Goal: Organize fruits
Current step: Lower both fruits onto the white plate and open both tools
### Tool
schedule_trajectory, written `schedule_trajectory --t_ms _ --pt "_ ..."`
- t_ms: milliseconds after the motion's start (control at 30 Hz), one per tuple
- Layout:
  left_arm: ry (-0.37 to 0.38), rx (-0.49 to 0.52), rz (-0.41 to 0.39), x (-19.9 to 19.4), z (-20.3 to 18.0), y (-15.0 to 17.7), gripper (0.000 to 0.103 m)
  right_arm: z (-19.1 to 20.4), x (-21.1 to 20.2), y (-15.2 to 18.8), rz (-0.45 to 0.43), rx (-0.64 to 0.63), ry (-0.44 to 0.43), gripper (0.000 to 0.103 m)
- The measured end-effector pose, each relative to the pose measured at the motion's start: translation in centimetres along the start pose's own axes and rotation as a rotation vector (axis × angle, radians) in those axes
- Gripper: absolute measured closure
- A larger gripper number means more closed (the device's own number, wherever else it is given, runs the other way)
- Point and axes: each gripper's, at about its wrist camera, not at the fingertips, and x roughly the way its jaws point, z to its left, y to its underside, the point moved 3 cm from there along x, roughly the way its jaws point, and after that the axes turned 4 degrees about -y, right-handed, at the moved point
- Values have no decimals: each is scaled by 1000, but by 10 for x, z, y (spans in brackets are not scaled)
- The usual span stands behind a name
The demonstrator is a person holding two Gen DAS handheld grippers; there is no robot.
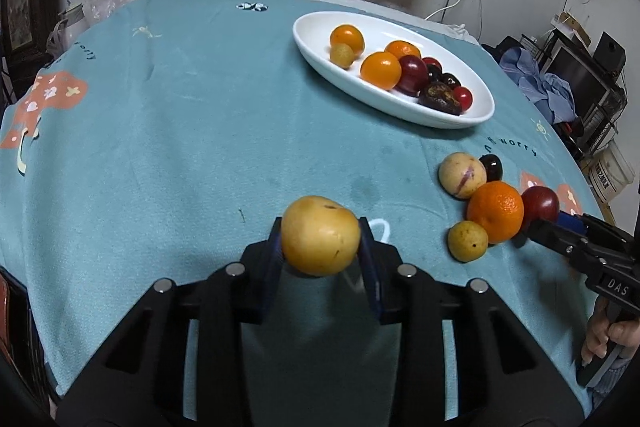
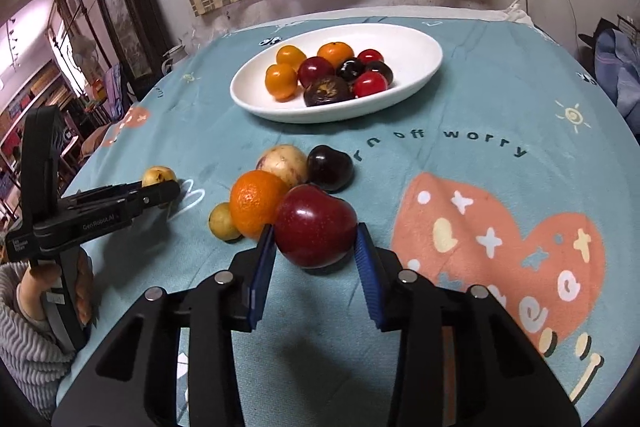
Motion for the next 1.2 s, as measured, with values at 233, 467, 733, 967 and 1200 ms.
schedule_trajectory --t_ms 233,467,733,967,1200 --pt "13 41 -36 -11 -12 -4 67 -1 -4 -3 -10 10 -6 63" --pt "38 88 -72 -3 -39 -58 67 -14 -15 -59 -82 44 4 63" --pt "42 105 -96 37 -66 -111 67 -45 39 -125 -75 175 -29 62" --pt "82 7 -113 51 -44 -122 23 -69 47 -129 -90 337 -132 58" --pt "122 -64 -100 25 -24 -89 10 -52 -18 -112 -192 322 -169 21"
